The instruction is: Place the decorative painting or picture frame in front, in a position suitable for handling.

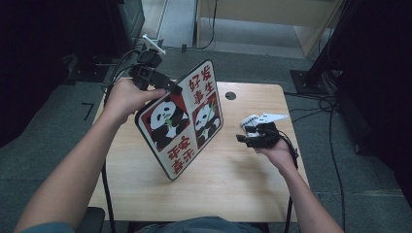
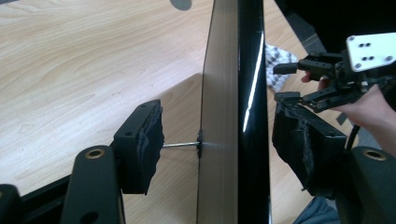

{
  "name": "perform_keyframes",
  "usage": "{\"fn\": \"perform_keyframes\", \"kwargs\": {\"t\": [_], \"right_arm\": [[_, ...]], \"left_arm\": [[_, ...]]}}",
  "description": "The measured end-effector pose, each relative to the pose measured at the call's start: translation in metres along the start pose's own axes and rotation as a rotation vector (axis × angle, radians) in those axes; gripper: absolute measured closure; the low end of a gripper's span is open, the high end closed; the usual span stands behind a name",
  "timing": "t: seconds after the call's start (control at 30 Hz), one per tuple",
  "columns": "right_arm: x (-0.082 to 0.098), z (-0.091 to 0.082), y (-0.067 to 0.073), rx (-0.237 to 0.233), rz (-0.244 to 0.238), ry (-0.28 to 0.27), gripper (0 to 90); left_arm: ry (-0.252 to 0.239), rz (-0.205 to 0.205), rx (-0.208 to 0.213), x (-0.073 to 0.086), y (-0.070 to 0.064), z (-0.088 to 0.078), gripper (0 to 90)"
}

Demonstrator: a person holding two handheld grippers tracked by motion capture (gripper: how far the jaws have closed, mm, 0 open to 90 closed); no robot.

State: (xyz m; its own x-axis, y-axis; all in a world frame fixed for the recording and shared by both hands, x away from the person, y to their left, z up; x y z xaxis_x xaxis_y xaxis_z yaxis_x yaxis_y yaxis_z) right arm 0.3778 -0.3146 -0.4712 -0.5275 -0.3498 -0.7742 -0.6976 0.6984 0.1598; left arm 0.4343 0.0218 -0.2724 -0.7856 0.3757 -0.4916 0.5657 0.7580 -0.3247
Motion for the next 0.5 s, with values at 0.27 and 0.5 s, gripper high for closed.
{"fn": "perform_keyframes", "kwargs": {"t": [0.27,0.5], "right_arm": [[0.001,-0.001,-0.003,-0.002,0.009,0.005,42.2],[0.001,-0.003,-0.005,0.008,0.009,0.01,42.2]], "left_arm": [[-0.066,-0.011,0.037,0.018,0.003,-0.029,36.4],[-0.116,-0.004,0.056,0.042,0.002,-0.05,37.1]]}}
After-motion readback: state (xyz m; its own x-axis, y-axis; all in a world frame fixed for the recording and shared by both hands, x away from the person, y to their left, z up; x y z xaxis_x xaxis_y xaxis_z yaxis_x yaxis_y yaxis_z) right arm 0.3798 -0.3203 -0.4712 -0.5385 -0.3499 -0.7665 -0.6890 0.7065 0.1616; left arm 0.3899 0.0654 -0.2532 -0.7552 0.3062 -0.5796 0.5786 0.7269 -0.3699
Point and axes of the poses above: each handheld gripper's, and its own axes: z roughly forward along the jaws, x roughly out of its underside, y roughly to its left, the point moved 4 cm from there along z, roughly forward along the jaws, and after that the axes turned 3 degrees about -x, right-handed, at the moved point
